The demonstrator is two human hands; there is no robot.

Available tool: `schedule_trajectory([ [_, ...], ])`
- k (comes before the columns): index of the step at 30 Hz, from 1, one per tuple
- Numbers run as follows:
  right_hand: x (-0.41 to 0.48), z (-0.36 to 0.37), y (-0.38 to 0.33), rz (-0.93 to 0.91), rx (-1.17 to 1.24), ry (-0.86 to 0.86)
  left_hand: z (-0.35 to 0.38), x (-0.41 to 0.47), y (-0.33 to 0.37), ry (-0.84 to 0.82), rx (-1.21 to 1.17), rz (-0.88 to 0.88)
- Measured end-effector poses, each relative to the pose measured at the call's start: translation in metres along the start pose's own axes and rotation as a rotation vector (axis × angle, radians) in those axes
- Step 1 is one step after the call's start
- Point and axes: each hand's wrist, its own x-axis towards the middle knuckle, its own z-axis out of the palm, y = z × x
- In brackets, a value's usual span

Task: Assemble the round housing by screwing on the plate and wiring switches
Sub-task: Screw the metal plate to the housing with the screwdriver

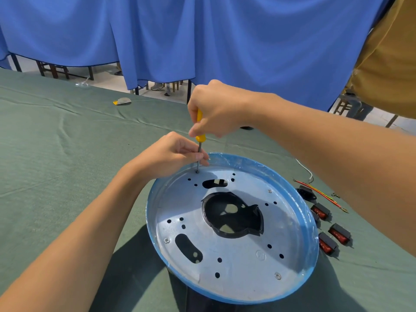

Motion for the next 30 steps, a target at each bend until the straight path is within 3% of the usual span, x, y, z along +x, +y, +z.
schedule_trajectory([
  [3,0.002,0.009,0.0,0.119,-0.022,0.065,0.006,0.0,0.0,0.117,-0.031,0.008],
  [5,0.002,0.006,0.002,0.147,-0.018,0.015,0.007,0.001,0.002,0.196,0.034,0.021],
  [8,-0.001,-0.003,0.004,0.078,0.028,-0.089,0.003,0.002,0.003,0.103,0.116,0.022],
  [12,-0.003,0.003,0.004,0.019,0.033,0.02,0.002,0.0,0.001,0.012,0.026,0.011],
  [14,-0.002,0.007,0.003,0.089,0.033,0.068,0.006,-0.001,0.001,0.117,-0.02,0.014],
  [17,0.0,0.003,0.0,0.141,0.018,0.0,0.008,0.002,0.002,0.219,0.043,0.029],
  [22,-0.003,-0.005,-0.001,0.002,0.019,-0.026,0.004,0.0,0.002,0.017,0.014,0.022],
  [24,-0.003,0.0,0.001,-0.017,-0.029,0.029,0.005,-0.001,0.001,0.006,-0.033,-0.007],
  [28,0.001,0.008,0.001,0.044,-0.069,0.067,0.008,0.001,0.002,0.234,-0.047,0.005],
  [30,0.002,0.004,0.0,0.053,-0.087,0.041,0.008,0.001,0.005,0.247,0.015,0.028],
])
